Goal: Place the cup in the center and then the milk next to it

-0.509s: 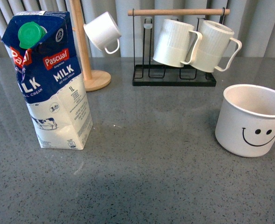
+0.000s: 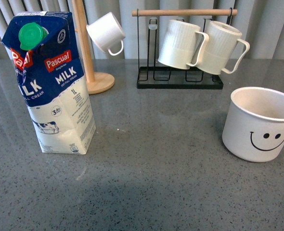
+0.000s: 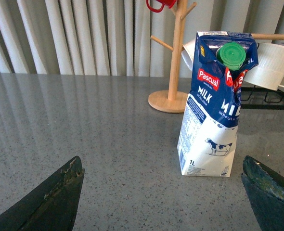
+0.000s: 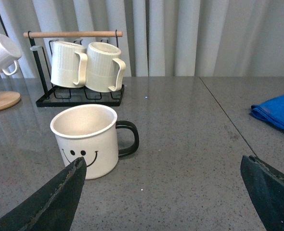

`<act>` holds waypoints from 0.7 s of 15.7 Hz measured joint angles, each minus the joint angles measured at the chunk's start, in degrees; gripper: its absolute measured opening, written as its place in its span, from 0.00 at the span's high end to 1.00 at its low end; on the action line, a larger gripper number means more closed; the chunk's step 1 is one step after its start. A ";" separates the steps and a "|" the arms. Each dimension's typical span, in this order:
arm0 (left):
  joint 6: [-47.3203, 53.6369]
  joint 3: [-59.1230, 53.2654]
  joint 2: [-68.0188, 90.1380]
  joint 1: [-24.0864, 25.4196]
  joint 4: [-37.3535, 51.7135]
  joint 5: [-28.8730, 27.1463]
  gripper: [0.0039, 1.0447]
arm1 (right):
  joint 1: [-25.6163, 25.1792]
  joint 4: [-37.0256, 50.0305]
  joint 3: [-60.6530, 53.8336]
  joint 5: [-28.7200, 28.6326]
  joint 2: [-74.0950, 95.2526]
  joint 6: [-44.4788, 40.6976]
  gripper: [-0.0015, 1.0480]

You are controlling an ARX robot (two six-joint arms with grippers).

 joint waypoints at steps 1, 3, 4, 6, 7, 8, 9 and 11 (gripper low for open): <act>0.02 0.00 0.00 0.00 0.00 0.00 0.06 | 0.00 0.00 0.00 -0.02 0.00 0.00 0.06; 0.00 0.00 0.00 0.00 0.00 0.00 0.06 | 0.00 0.00 0.00 -0.02 0.00 0.00 0.06; 0.00 0.00 0.00 0.00 0.00 0.00 0.06 | 0.00 0.00 0.00 0.00 0.00 0.00 0.06; 0.02 0.00 0.00 0.00 0.00 0.00 0.06 | 0.00 0.00 0.00 -0.02 0.00 0.00 0.06; 0.00 0.00 0.00 0.00 0.00 0.00 0.06 | 0.00 0.00 0.00 0.00 0.00 0.00 0.06; 0.00 0.00 0.00 0.00 0.00 0.00 0.06 | 0.00 0.00 0.00 0.00 0.00 0.00 0.06; 0.00 0.00 0.00 0.00 0.00 0.00 0.06 | 0.00 0.00 0.00 -0.02 0.00 0.00 0.06; 0.00 0.00 0.00 0.00 0.00 0.00 0.06 | 0.00 0.00 0.00 0.00 0.00 0.00 0.06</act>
